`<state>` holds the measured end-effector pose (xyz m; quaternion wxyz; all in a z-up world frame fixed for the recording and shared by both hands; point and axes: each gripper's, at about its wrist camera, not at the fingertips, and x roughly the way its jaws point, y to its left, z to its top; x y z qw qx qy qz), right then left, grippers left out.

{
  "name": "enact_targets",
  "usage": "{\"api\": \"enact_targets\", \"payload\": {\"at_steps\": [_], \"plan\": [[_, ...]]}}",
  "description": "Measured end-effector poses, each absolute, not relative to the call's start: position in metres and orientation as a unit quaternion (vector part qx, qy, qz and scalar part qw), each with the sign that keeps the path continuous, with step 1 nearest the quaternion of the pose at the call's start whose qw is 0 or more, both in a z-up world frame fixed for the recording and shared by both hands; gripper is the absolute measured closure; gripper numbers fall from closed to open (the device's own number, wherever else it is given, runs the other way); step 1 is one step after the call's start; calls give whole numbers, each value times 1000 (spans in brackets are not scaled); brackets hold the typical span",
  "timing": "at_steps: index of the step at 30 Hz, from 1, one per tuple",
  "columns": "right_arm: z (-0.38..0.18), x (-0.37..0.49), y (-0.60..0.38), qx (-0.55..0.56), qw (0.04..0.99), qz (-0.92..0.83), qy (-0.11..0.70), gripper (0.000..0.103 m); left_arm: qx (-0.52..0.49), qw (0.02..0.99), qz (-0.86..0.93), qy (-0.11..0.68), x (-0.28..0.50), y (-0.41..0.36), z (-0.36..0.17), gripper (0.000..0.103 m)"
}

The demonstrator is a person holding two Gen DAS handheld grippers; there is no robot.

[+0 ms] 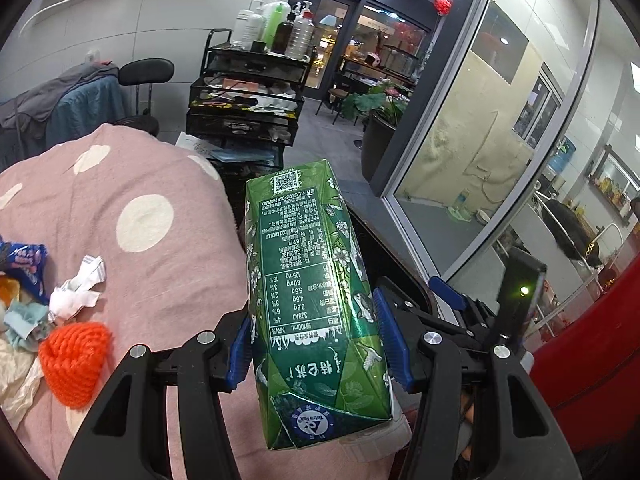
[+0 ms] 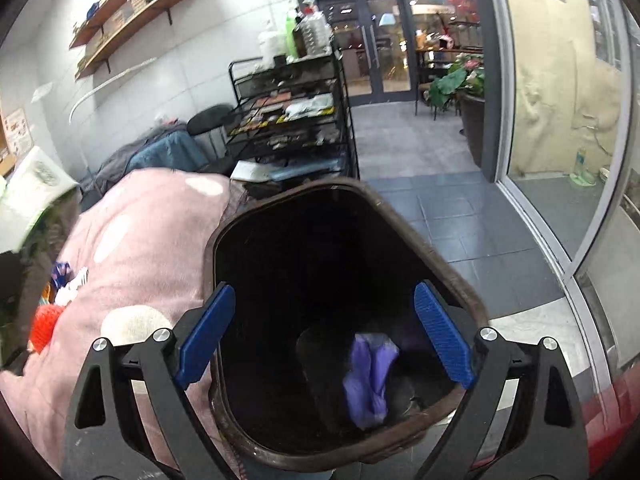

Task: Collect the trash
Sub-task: 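Carry both items to the brown bin and open both tools to drop them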

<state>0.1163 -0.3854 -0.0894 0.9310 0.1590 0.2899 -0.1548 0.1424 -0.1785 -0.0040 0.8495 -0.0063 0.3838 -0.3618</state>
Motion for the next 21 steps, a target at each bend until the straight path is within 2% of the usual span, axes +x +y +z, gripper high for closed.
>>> {"api": "enact_targets", "payload": {"at_steps": [12,21], "plan": [[-63,71,-407,187,927,-227,231,8,27,816,-387,429,166,-235,-22,49],[-57,55,-421,199,920,-252,224,8,52,787,-382,481,188,-269,-49,49]]}}
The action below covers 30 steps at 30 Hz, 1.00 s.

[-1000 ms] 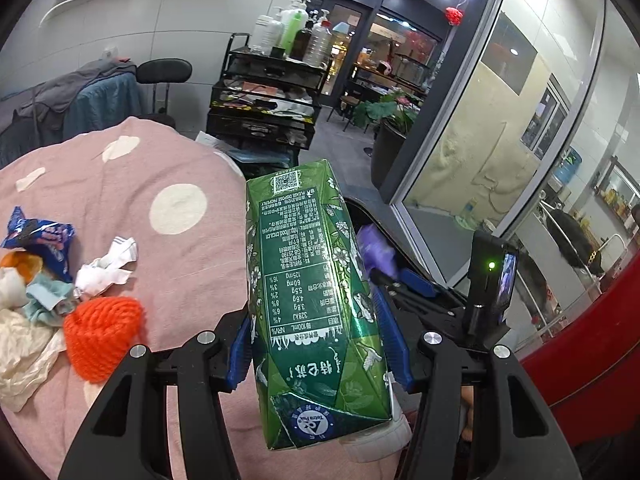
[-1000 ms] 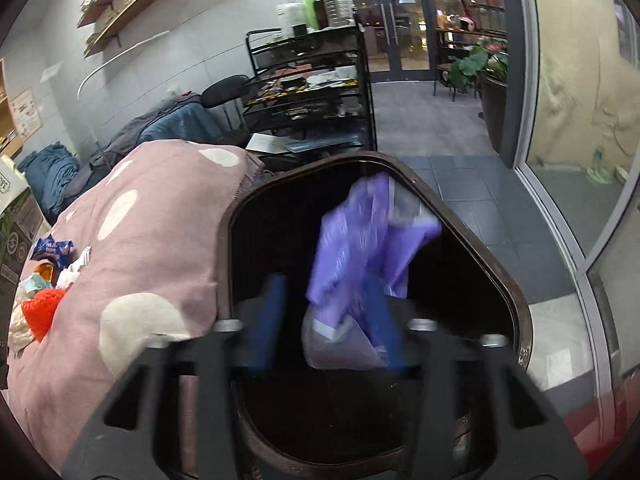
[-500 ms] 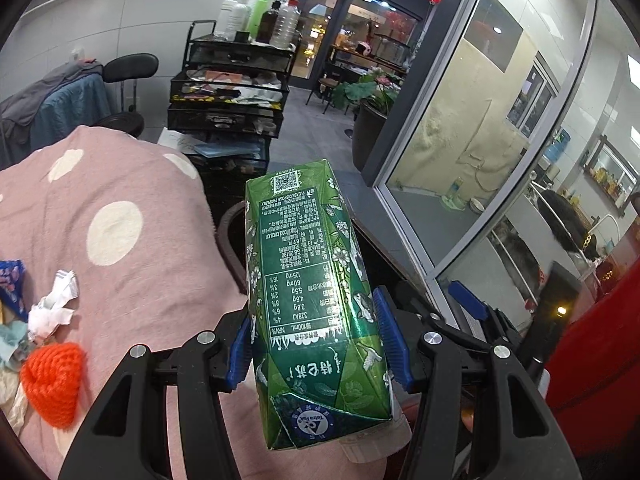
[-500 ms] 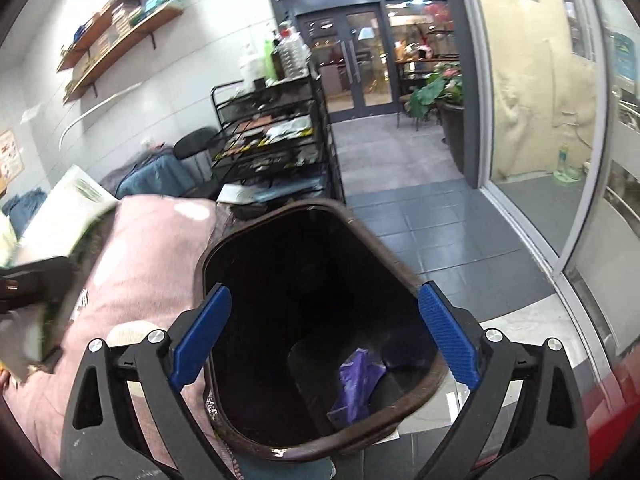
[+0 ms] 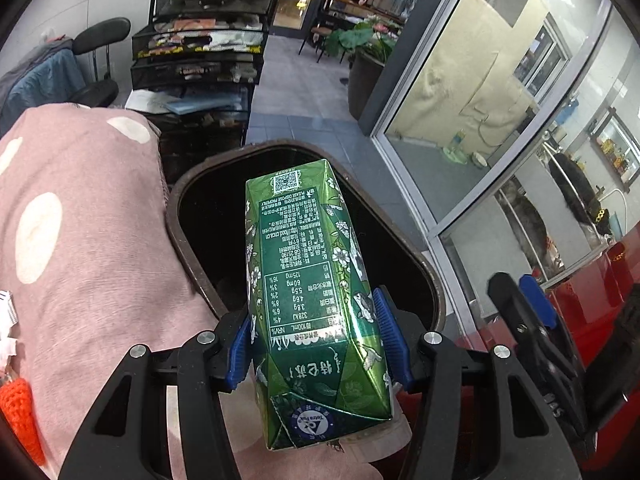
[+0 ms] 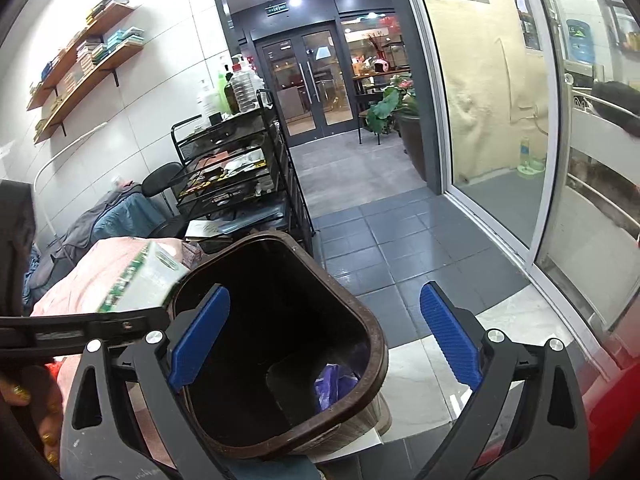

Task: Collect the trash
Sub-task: 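Carry both items to the brown bin and open both tools to drop them, then grasp the yellow foam net with the left tool while the right tool grasps the orange mesh net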

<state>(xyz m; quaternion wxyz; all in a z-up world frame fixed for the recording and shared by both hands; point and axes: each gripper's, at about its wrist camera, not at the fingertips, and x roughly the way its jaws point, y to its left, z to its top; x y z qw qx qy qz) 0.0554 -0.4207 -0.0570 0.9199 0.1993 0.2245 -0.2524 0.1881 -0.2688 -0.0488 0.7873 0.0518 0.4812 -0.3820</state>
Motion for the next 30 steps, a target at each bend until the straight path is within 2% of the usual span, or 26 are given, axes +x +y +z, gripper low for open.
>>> {"api": "enact_targets", "payload": {"at_steps": [6,7,10,14,24,30], "plan": [[-57,54,-422,199,920,-254,224,8,75,779,-367,502,195,-280,-63,48],[-57,53,-423,198,920,-254,224,8,77,778,-366,505,196,-280,-65,45],[-57,54,-423,196,920,-257,223,7,79,781,-364,501,195,-278,-65,24],[-56,53,-423,197,920,-257,221,6,67,789,-371,485,193,-270,-55,15],[-47,60,-409,193,932,-220,215,6,31,858,-347,378,169,-213,-3,5],[-36,73,-386,175,946,-174,211,6,36,895,-317,311,145,-171,17,5]]}}
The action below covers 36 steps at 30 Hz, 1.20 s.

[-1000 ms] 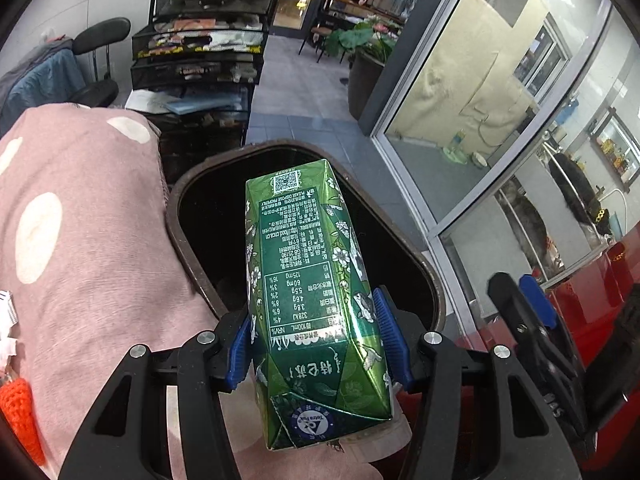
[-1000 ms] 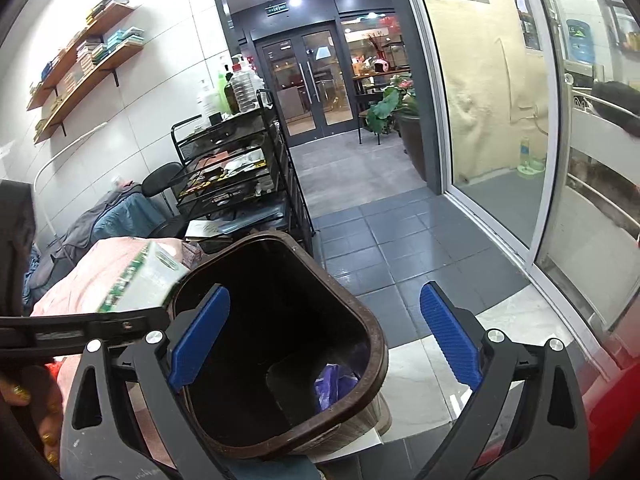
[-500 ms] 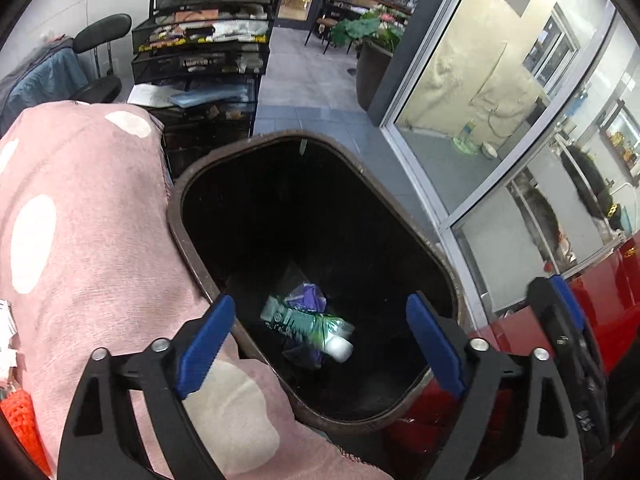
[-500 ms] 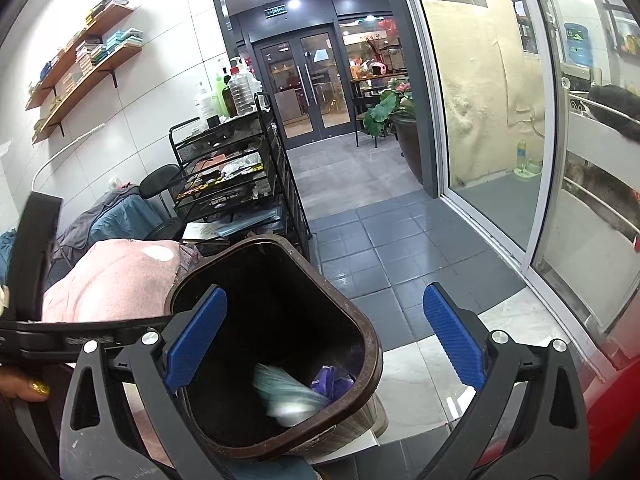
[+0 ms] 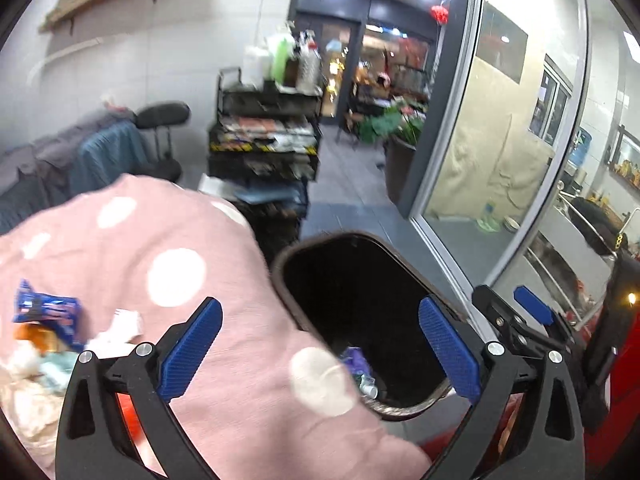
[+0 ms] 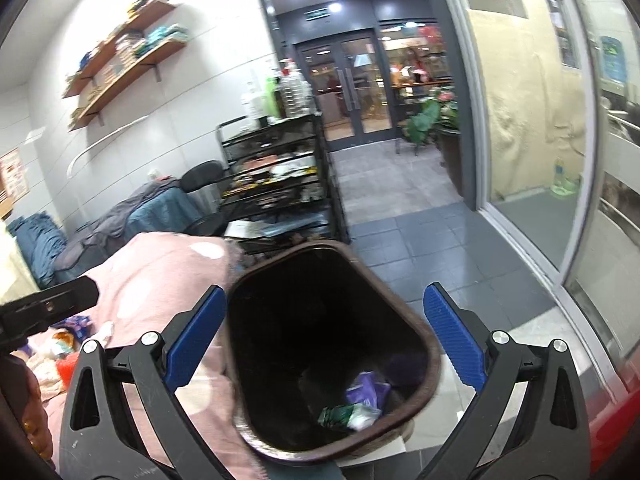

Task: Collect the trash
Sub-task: 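Grasp the yellow foam net with the left tool while the right tool grasps the orange mesh net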

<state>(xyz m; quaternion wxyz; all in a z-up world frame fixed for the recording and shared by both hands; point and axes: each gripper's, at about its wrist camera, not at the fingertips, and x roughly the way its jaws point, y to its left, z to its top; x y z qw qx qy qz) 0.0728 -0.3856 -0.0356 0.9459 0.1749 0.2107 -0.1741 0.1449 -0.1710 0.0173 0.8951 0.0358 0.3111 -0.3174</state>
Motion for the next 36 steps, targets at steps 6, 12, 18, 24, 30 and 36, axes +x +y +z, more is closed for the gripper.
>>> {"api": "enact_targets", "payload": {"at_steps": [6,12,18,24,30,36], "plan": [[-28,91,-353,157,957,-106,218,6,11,914,-277,297,137,-122,19,5],[-21,114,-309,136,962,-18,236,6,3,933,-207,293,133,-70,11,5],[-16,137,-254,106,957,64,261,6,-20,944,-136,299,123,-5,-6,5],[-14,155,-200,79,945,137,286,6,-41,944,-66,320,115,69,-27,5],[-19,163,-152,51,930,190,311,6,-98,936,6,337,116,142,-34,6],[-42,190,-124,23,901,203,382,6,-122,928,51,349,129,192,-38,6]]}}
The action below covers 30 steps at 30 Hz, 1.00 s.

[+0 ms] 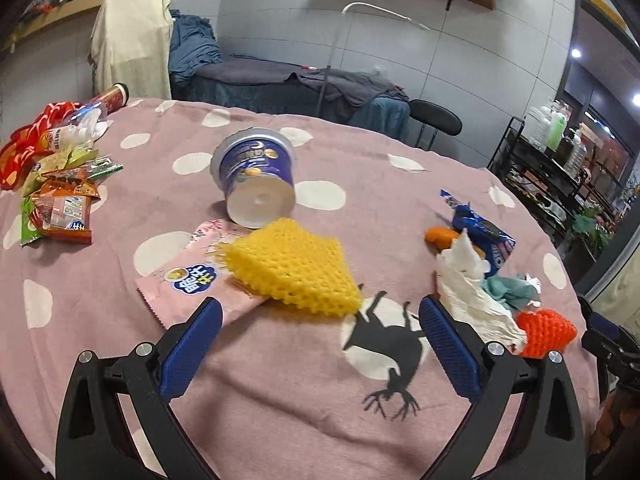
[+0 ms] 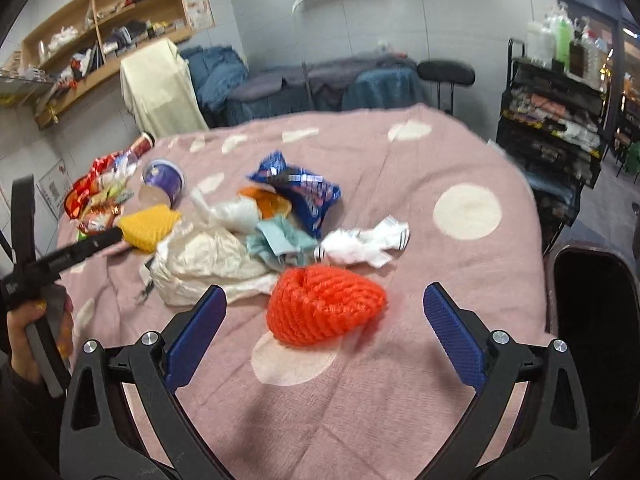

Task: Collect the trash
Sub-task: 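Grasp the yellow foam net with the left tool while the right tool grasps the orange mesh net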

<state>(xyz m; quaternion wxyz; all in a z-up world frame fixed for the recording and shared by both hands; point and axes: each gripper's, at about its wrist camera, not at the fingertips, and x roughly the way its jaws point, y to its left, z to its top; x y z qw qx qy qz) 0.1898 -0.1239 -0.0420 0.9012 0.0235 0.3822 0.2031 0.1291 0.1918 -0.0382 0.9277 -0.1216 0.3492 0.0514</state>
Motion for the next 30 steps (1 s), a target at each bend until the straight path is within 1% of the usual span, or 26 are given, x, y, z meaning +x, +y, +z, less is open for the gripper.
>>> {"api": "enact_targets", "payload": {"at_steps": [3,5,6,7,8,9,10,11,12,13,15,17,18,20,22,23,30], "plan": [[-58,205,-117,20,881,207,424,6,-125,920,56,367,139,204,-44,6],[-65,211,-115,19,873,204,442,18,-128,919,54,369,147,206,-45,6],[-68,213,-113,16,870,204,448,20,-130,918,51,371,150,208,-45,6],[-70,214,-111,12,868,206,451,26,-131,917,49,373,155,210,-46,6],[-72,215,-109,10,865,210,455,38,-130,916,50,375,159,212,-47,6],[-75,216,-107,9,863,213,459,45,-128,916,52,376,163,213,-47,6],[-76,217,-107,10,862,216,459,54,-125,916,53,379,168,214,-48,6],[-76,216,-108,16,861,223,457,63,-124,915,53,381,172,214,-49,10],[-76,215,-110,21,861,229,454,65,-125,914,51,383,176,214,-49,14],[-75,214,-112,26,863,232,448,69,-124,913,44,385,179,213,-49,21],[-72,211,-115,33,870,229,436,71,-115,913,38,390,185,209,-51,32],[-68,207,-119,38,877,226,422,73,-111,910,38,399,190,207,-55,55],[-65,204,-121,40,883,222,412,73,-114,908,36,401,190,206,-57,60],[-61,201,-124,42,891,217,397,74,-119,910,33,397,187,204,-57,76],[-57,197,-129,48,898,210,383,74,-117,913,31,390,183,200,-55,81],[-56,197,-130,51,901,206,378,74,-119,914,29,386,180,198,-53,82],[-44,186,-147,79,922,189,330,74,-129,936,7,326,145,175,-29,83]]}}
